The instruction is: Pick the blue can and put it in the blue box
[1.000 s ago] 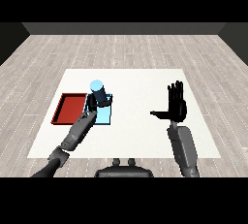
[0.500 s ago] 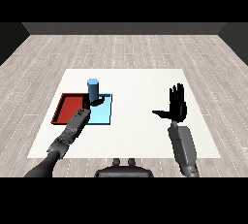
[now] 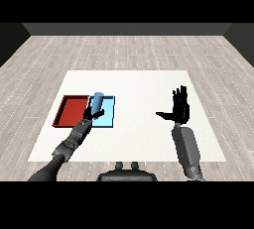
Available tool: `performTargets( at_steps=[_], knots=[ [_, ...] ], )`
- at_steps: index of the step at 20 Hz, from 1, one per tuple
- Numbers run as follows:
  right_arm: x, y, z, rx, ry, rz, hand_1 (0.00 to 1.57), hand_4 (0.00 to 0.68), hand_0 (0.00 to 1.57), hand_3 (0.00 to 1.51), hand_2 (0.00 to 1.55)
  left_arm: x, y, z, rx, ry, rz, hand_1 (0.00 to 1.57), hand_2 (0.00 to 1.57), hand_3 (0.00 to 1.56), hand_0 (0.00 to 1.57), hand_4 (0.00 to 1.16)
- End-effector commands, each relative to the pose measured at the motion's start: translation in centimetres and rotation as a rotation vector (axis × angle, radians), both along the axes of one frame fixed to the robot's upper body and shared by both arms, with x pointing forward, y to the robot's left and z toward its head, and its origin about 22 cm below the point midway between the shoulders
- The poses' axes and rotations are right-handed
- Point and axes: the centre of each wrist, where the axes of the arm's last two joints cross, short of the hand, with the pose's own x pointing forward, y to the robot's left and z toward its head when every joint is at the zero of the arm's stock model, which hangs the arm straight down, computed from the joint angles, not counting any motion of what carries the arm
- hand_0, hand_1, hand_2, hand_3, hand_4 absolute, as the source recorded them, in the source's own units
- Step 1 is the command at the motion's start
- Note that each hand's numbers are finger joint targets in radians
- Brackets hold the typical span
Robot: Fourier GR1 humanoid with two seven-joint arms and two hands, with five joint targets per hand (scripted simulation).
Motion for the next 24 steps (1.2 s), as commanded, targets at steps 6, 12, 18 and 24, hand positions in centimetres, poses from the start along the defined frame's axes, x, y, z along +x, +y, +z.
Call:
performTargets(
  at_steps=[6, 12, 18, 24],
  knots=[
    [-0.4, 2.2, 0.3, 0.008, -0.02, 0.023, 0.0, 0.0, 0.0, 0.0, 0.0, -0.3, 1.2, -0.2, -0.031, 0.119, -0.053, 0.0, 0.24, 0.28, 0.0, 0.67],
    [0.4, 1.4, 0.5, 0.032, -0.037, 0.038, 0.0, 0.0, 0.0, 0.0, 0.0, -0.7, -1.1, -0.9, 0.135, -0.048, 0.051, 0.0, 0.0, 0.0, 0.0, 0.0],
    [0.2, 0.2, 0.2, 0.043, -0.046, 0.035, 0.0, 0.0, 0.0, 0.0, 0.0, 1.1, -1.2, 1.1, 0.107, -0.258, 0.094, 0.0, 0.0, 0.0, 0.0, 0.0],
    [-0.3, 0.0, 0.6, 0.013, -0.035, 0.072, 0.0, 0.0, 0.0, 0.0, 0.0, 2.7, -3.6, 4.1, -0.145, -0.64, -0.13, 0.0, 0.0, 0.0, 0.0, 0.0]
  ],
)
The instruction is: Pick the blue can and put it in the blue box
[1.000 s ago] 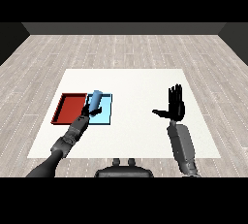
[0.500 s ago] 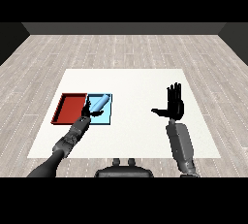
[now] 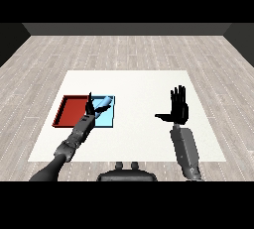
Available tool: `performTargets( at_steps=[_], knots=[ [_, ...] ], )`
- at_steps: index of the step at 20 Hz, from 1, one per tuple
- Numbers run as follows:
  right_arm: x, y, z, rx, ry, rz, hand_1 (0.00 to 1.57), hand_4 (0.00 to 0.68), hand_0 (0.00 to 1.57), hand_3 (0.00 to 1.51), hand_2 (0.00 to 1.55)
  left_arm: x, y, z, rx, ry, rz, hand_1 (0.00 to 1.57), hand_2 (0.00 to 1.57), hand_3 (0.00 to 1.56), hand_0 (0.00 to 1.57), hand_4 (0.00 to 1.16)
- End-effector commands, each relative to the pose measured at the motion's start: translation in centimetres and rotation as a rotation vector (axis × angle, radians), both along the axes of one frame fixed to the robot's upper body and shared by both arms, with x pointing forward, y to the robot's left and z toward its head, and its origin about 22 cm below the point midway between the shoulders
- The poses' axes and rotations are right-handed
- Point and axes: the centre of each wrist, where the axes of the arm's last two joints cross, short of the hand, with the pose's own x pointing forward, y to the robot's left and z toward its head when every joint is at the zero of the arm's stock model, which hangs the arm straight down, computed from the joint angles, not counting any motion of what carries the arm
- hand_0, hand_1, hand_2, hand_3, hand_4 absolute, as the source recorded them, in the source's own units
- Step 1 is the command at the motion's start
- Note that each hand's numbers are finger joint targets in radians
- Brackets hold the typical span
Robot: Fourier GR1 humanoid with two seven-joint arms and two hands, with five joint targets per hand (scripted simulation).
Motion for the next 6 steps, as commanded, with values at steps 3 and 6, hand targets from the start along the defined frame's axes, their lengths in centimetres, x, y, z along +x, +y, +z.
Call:
performTargets(
  at_steps=[3, 6],
  knots=[
    [-1.2, -1.4, 0.1, -0.026, 0.02, 0.002, 0.0, 0.0, 0.0, 0.0, 0.0, 0.9, -3.4, 2.9, -0.192, -0.376, -0.287, 0.0, 0.0, 0.0, 0.0, 0.0],
    [-1.3, -0.1, -1.7, -0.064, 0.047, 0.042, 0.0, 0.0, 0.0, 0.0, 0.0, -0.6, -1.7, 2.5, -0.237, -0.471, -0.357, 0.0, 0.0, 0.0, 0.0, 0.0]
  ],
)
